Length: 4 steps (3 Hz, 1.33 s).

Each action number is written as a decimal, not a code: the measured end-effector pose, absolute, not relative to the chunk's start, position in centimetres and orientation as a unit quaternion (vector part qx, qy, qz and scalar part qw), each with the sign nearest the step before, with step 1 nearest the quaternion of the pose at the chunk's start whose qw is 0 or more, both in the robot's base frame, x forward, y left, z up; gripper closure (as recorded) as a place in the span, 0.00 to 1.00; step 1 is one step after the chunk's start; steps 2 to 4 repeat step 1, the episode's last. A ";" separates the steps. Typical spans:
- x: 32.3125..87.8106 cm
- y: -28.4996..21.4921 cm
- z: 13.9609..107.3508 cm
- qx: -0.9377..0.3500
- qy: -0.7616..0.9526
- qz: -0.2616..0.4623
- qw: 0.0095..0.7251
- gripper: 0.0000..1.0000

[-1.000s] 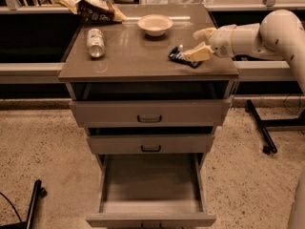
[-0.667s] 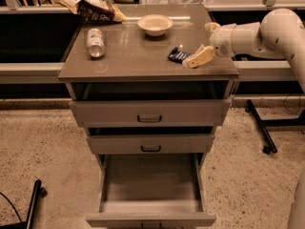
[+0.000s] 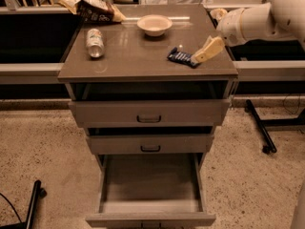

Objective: Pick rxbar blueberry from bottom drawer and place on counter

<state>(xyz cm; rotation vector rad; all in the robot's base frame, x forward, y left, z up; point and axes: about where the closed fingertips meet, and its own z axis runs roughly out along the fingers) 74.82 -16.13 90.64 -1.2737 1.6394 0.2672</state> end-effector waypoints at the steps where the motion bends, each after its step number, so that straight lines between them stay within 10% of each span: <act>1: 74.8 -15.9 90.4 -0.529 0.678 0.113 0.498 0.00; 4: 74.8 -15.9 90.4 -0.529 0.678 0.113 0.498 0.00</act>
Offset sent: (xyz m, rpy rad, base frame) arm 0.0000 0.0000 0.0000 0.0000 0.0000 0.0000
